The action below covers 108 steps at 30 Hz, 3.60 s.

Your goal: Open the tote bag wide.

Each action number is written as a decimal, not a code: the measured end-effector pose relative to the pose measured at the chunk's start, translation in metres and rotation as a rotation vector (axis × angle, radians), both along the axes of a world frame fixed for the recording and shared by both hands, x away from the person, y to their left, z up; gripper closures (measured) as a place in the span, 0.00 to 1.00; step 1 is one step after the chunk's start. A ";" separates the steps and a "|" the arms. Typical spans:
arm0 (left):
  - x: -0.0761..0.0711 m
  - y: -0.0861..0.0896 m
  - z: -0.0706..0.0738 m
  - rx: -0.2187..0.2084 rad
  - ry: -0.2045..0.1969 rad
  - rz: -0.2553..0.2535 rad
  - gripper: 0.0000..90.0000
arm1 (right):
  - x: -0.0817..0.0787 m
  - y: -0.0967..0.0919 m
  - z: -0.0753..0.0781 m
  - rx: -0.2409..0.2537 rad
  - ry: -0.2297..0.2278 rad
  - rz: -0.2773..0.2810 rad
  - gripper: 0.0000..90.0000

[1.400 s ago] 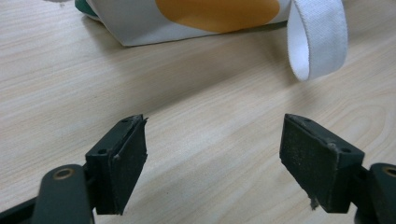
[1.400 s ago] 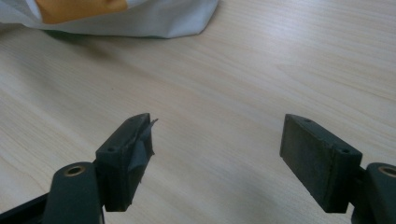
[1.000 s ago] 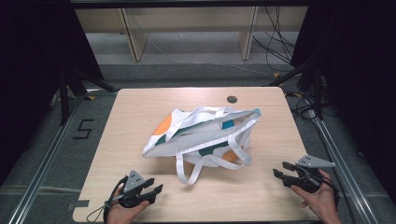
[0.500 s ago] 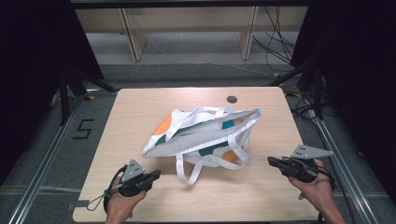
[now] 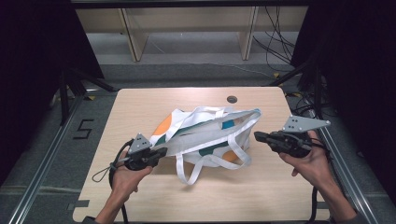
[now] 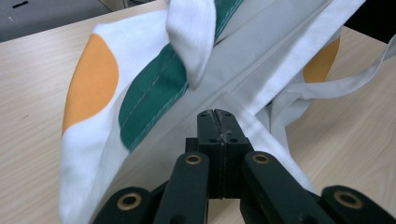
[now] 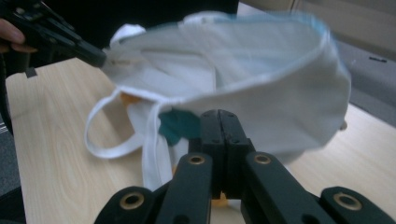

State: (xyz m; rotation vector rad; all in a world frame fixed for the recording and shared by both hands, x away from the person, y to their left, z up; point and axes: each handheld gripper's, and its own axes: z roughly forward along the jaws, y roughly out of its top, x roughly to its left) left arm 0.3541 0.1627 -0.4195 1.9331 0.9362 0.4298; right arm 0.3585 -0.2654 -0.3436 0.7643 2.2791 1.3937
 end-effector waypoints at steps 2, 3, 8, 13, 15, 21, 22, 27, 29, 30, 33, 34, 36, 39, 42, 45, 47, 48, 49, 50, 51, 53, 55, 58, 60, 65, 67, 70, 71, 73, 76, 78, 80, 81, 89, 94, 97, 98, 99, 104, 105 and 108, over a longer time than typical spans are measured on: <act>0.005 -0.005 0.003 0.008 0.002 -0.007 0.99 | 0.003 0.005 0.010 -0.005 -0.018 0.016 1.00; 0.007 -0.006 0.004 0.013 0.002 -0.012 0.99 | 0.004 0.009 0.016 -0.006 -0.022 0.023 1.00; 0.023 -0.011 0.010 0.037 -0.014 -0.003 0.99 | 0.019 0.023 0.032 -0.056 -0.064 0.006 1.00; 0.047 -0.011 0.017 0.076 -0.029 0.028 0.99 | 0.047 0.032 0.028 -0.156 -0.026 -0.032 1.00; 0.060 -0.013 0.018 0.043 -0.033 0.052 0.99 | 0.060 0.035 0.022 -0.181 -0.031 -0.043 1.00; 0.102 -0.017 0.016 0.102 0.007 0.095 0.99 | 0.090 0.039 0.006 -0.254 0.050 -0.102 1.00; 0.111 -0.016 0.013 0.091 0.019 0.124 0.99 | 0.096 0.037 0.001 -0.274 0.072 -0.113 1.00; 0.131 -0.006 -0.006 0.066 0.102 0.176 0.99 | 0.124 0.031 -0.037 -0.319 0.143 -0.173 1.00; 0.135 -0.003 -0.011 0.101 0.131 0.153 0.99 | 0.132 0.032 -0.054 -0.341 0.206 -0.172 1.00; 0.135 -0.003 -0.013 0.109 0.136 0.150 0.99 | 0.135 0.033 -0.062 -0.336 0.208 -0.183 1.00; 0.138 -0.005 -0.026 0.127 0.150 0.153 0.99 | 0.142 0.034 -0.079 -0.337 0.236 -0.188 1.00; 0.138 -0.008 -0.030 0.132 0.141 0.164 1.00 | 0.144 0.033 -0.083 -0.340 0.261 -0.178 1.00; 0.140 -0.008 -0.031 0.143 0.131 0.168 1.00 | 0.144 0.035 -0.094 -0.320 0.267 -0.180 1.00; 0.140 -0.010 -0.026 0.140 0.157 0.179 1.00 | 0.144 0.034 -0.098 -0.313 0.274 -0.182 1.00; 0.134 -0.012 -0.016 0.144 0.123 0.179 0.99 | 0.142 0.032 -0.085 -0.304 0.267 -0.191 1.00; 0.126 -0.014 -0.001 0.122 0.103 0.147 0.99 | 0.140 0.032 -0.063 -0.229 0.231 -0.188 1.00; 0.122 -0.017 0.007 0.131 0.105 0.106 0.99 | 0.142 0.036 -0.052 -0.202 0.214 -0.153 1.00; 0.121 -0.019 0.010 0.133 0.096 0.085 0.99 | 0.143 0.042 -0.050 -0.186 0.195 -0.152 1.00; 0.119 -0.024 0.012 0.119 0.099 0.067 0.99 | 0.143 0.047 -0.046 -0.199 0.212 -0.134 1.00; 0.118 -0.028 0.013 0.103 0.111 0.049 0.99 | 0.143 0.055 -0.047 -0.185 0.194 -0.123 1.00; 0.118 -0.034 0.013 0.087 0.109 0.034 0.99 | 0.143 0.063 -0.046 -0.205 0.214 -0.106 1.00; 0.118 -0.039 0.013 0.078 0.117 0.022 0.99 | 0.146 0.075 -0.048 -0.213 0.202 -0.079 1.00; 0.119 -0.054 0.010 0.060 0.140 -0.014 0.99 | 0.148 0.083 -0.051 -0.225 0.213 -0.072 1.00; 0.122 -0.064 0.006 0.064 0.158 -0.036 0.99 | 0.150 0.085 -0.056 -0.260 0.238 -0.056 1.00; 0.127 -0.069 0.002 0.057 0.176 -0.034 0.99 | 0.147 0.084 -0.060 -0.278 0.273 -0.045 1.00; 0.138 -0.077 -0.005 0.081 0.194 -0.010 0.99 | 0.126 0.079 -0.071 -0.278 0.277 0.002 1.00; 0.143 -0.078 -0.007 0.088 0.213 -0.005 0.99 | 0.115 0.075 -0.071 -0.255 0.302 0.027 1.00; 0.147 -0.081 -0.007 0.077 0.214 0.013 0.99 | 0.099 0.073 -0.081 -0.319 0.329 0.078 1.00; 0.148 -0.082 -0.008 0.087 0.211 0.011 0.99 | 0.093 0.072 -0.087 -0.358 0.338 0.096 1.00; 0.150 -0.083 -0.009 0.084 0.216 0.020 0.99 | 0.083 0.071 -0.098 -0.355 0.341 0.111 1.00; 0.150 -0.085 -0.010 0.079 0.211 0.031 0.99 | 0.079 0.068 -0.101 -0.349 0.340 0.105 1.00; 0.144 -0.085 -0.005 0.098 0.189 0.021 0.99 | 0.081 0.069 -0.096 -0.338 0.352 0.101 1.00; 0.136 -0.086 -0.002 0.109 0.177 -0.003 0.99 | 0.087 0.070 -0.084 -0.300 0.314 0.089 1.00; 0.132 -0.087 -0.001 0.117 0.173 -0.020 0.99 | 0.089 0.072 -0.080 -0.284 0.309 0.087 1.00; 0.097 -0.087 -0.012 0.173 0.209 -0.160 0.99 | 0.129 0.099 -0.064 -0.347 0.237 0.036 1.00; 0.071 -0.082 -0.030 0.168 0.205 -0.192 0.99 | 0.159 0.110 -0.072 -0.369 0.210 -0.063 1.00; 0.065 -0.081 -0.041 0.138 0.215 -0.193 0.99 | 0.182 0.109 -0.078 -0.357 0.215 -0.142 1.00; 0.062 -0.081 -0.044 0.135 0.209 -0.195 0.99 | 0.187 0.108 -0.080 -0.361 0.207 -0.149 1.00; 0.060 -0.081 -0.044 0.148 0.201 -0.202 0.99 | 0.194 0.106 -0.080 -0.354 0.236 -0.163 1.00; 0.054 -0.086 -0.047 0.175 0.190 -0.215 0.99 | 0.215 0.097 -0.092 -0.357 0.315 -0.237 1.00; 0.053 -0.087 -0.047 0.171 0.197 -0.207 0.99 | 0.219 0.095 -0.097 -0.351 0.321 -0.244 1.00; 0.055 -0.086 -0.040 0.173 0.189 -0.208 0.99 | 0.219 0.095 -0.101 -0.368 0.352 -0.268 1.00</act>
